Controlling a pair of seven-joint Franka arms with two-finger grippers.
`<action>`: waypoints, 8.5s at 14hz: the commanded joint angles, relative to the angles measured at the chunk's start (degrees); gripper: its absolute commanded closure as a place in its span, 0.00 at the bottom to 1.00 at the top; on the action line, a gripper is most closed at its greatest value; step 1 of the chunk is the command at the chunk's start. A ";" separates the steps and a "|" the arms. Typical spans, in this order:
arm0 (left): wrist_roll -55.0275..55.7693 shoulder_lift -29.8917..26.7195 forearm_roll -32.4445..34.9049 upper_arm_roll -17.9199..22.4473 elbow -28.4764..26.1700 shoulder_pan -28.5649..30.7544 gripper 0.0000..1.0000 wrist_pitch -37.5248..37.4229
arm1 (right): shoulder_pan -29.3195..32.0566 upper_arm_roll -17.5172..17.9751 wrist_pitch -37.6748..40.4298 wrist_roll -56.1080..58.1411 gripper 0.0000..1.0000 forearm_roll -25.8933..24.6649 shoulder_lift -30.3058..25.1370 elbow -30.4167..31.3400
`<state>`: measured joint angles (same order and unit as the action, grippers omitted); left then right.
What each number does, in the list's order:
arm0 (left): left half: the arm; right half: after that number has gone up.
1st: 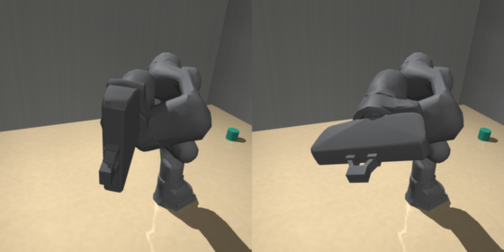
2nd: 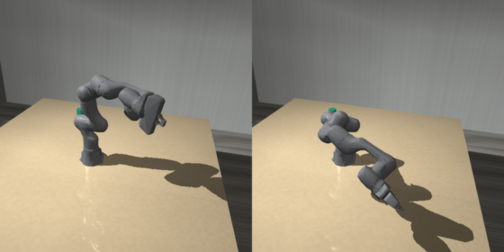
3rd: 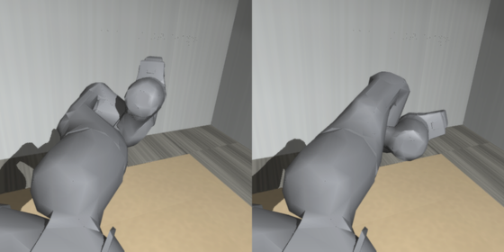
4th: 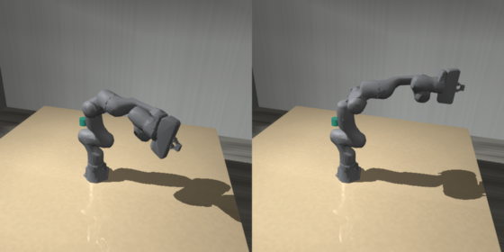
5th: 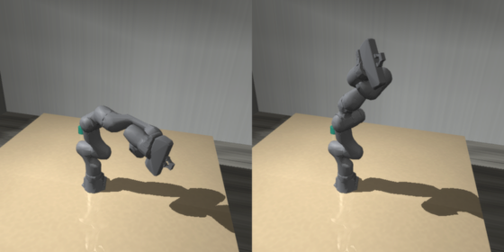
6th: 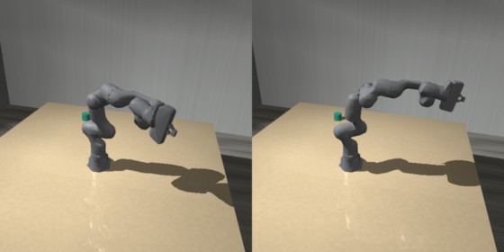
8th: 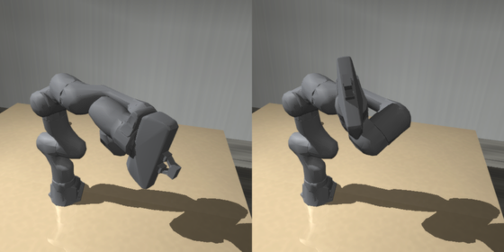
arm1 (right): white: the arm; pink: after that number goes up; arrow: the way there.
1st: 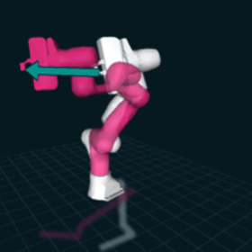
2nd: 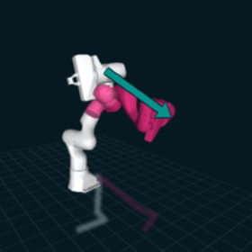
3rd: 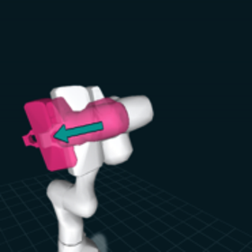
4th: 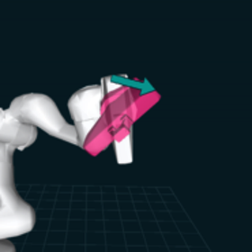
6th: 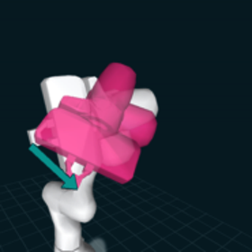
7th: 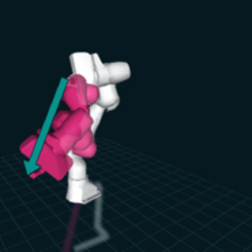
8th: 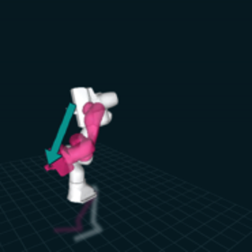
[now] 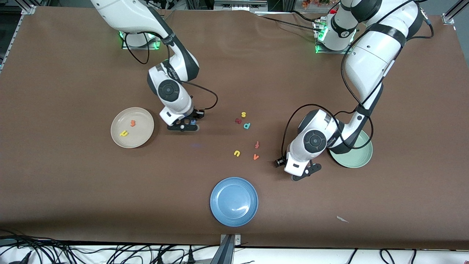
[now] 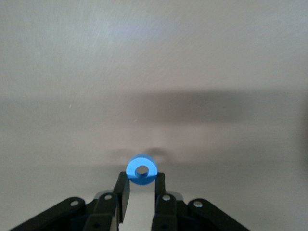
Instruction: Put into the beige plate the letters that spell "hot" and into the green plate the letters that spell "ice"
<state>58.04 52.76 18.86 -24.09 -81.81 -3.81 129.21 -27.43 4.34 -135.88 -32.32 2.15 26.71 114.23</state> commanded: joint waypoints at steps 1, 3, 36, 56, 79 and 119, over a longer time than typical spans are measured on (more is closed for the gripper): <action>0.59 0.94 -0.49 1.41 2.01 -1.55 0.33 -0.10 | -0.34 -3.63 5.34 0.76 0.81 -0.56 -5.69 0.64; 0.59 0.94 -0.49 1.41 2.01 -1.46 0.38 -0.10 | -0.34 -6.61 8.86 2.25 0.81 -4.58 -7.28 0.73; -5.01 -3.19 -0.14 2.38 1.22 1.60 0.83 -6.85 | 2.20 -27.63 26.62 35.83 0.01 -2.32 -14.49 -9.99; -41.60 -19.26 -0.14 1.50 -21.35 20.59 0.82 -4.17 | 2.81 -31.68 33.04 34.25 0.01 -0.74 -18.89 -17.02; -43.79 -23.49 -1.19 1.41 -18.66 25.78 0.00 -10.19 | 19.96 -12.70 33.40 31.09 0.00 -1.80 -18.54 -17.82; -58.83 -46.52 -18.33 16.88 -9.07 11.89 0.00 -37.02 | 18.02 -12.78 34.01 27.66 0.00 -2.32 -19.15 -16.85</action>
<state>0.43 6.09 1.22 -7.46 -91.80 8.08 91.77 -9.53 -8.53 -102.34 -4.32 0.24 8.38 96.74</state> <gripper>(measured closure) 0.000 0.000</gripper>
